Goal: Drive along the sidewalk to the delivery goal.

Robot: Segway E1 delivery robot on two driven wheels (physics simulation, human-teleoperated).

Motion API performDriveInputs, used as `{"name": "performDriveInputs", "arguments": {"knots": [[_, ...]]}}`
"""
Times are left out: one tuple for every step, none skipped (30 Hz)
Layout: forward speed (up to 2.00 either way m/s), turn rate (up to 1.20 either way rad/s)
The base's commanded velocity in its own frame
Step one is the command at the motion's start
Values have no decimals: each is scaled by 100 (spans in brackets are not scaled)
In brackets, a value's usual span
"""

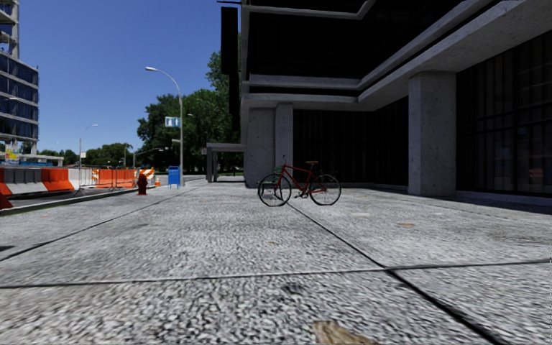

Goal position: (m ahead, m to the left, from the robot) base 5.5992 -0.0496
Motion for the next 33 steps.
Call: {"name": "performDriveInputs", "arguments": {"knots": [[200, 0], [200, 0], [200, 0], [200, 0], [200, 0], [200, 0], [200, 0], [200, 0], [200, 0], [200, 0], [200, 0], [200, 0], [200, 0], [200, 0], [200, 0], [200, 0], [200, 0], [200, 0], [200, 0], [200, 0], [200, 0], [200, 0], [200, 0], [200, 0], [200, 0], [200, 0], [200, 0], [200, 0], [200, 0], [200, 0], [200, 0], [200, 0], [200, 0]]}}
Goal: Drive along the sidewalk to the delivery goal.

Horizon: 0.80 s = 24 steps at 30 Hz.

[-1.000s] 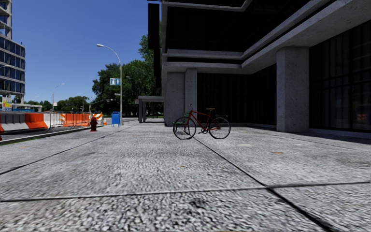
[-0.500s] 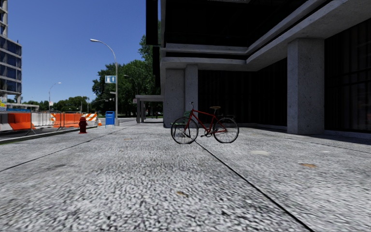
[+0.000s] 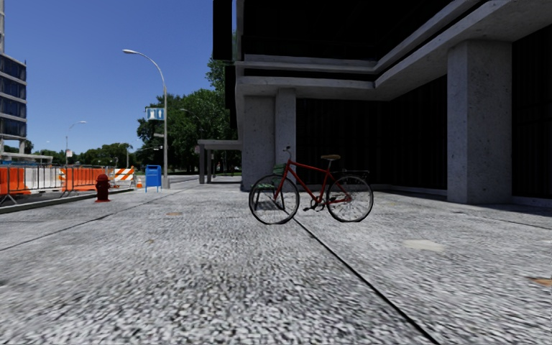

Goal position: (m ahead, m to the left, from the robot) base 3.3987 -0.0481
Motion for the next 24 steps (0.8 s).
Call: {"name": "performDriveInputs", "arguments": {"knots": [[200, 0], [200, 0], [200, 0], [200, 0], [200, 0], [200, 0], [200, -8], [200, -14], [200, -16], [200, -17], [200, -17], [200, -17], [200, -17], [200, -17], [200, -17], [200, -17], [200, -17], [197, -9], [196, 0], [196, 0], [196, 0], [190, 0], [181, 0], [177, 0]]}}
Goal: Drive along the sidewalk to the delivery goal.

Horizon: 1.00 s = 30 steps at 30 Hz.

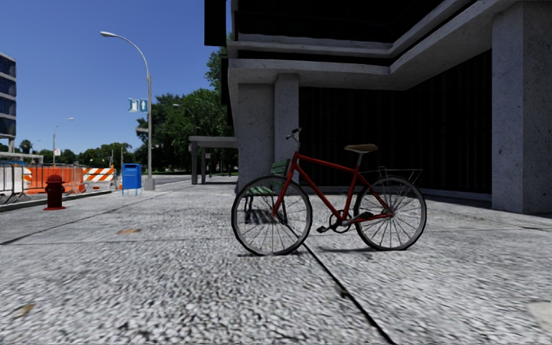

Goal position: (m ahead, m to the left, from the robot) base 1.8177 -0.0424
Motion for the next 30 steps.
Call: {"name": "performDriveInputs", "arguments": {"knots": [[170, 0], [167, 0], [167, 0], [167, 0], [166, 0], [165, 0], [165, 0], [165, 0], [164, 0], [163, 0], [161, 0], [161, 0], [161, 0], [160, 1], [160, 7], [159, 11], [158, 12], [158, 12], [156, 18], [152, 22], [150, 25], [143, 26], [143, 26], [138, 27], [136, 27], [134, 27], [129, 27], [129, 27], [121, 20], [111, 0]]}}
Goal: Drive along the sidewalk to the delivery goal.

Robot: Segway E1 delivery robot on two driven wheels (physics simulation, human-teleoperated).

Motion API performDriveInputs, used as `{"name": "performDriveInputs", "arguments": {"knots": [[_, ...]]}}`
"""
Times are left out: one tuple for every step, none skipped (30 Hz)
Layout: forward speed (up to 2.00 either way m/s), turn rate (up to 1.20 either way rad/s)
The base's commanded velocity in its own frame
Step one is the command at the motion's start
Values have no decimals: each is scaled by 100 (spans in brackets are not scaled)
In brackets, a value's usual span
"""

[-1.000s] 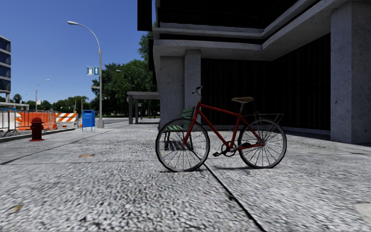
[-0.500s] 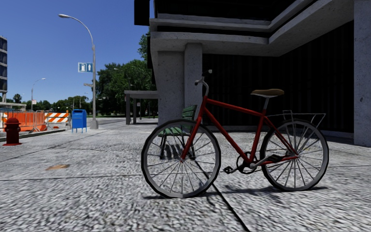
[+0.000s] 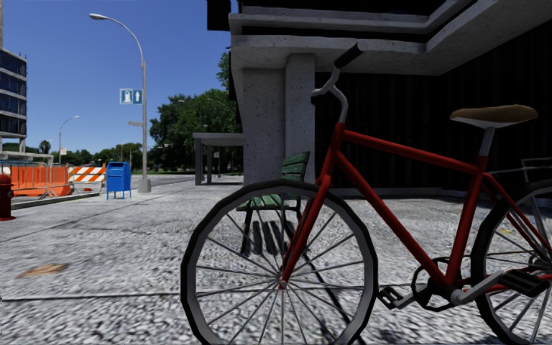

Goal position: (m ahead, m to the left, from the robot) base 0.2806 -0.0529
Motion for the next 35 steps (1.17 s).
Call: {"name": "performDriveInputs", "arguments": {"knots": [[101, 0], [94, 0], [94, 0], [84, 0], [60, 0], [0, 0], [0, 0], [0, 0], [0, 0], [0, 0], [0, 0], [0, 0], [0, 0], [0, 0], [0, 0], [0, 0], [0, 0], [0, 0], [0, 0], [0, 0], [0, 0], [0, 0], [0, 0], [0, 0], [0, 0], [0, 0], [0, 0], [0, 0], [0, 0], [0, 0], [0, 0], [0, 0], [0, 0], [0, 0], [0, 0]]}}
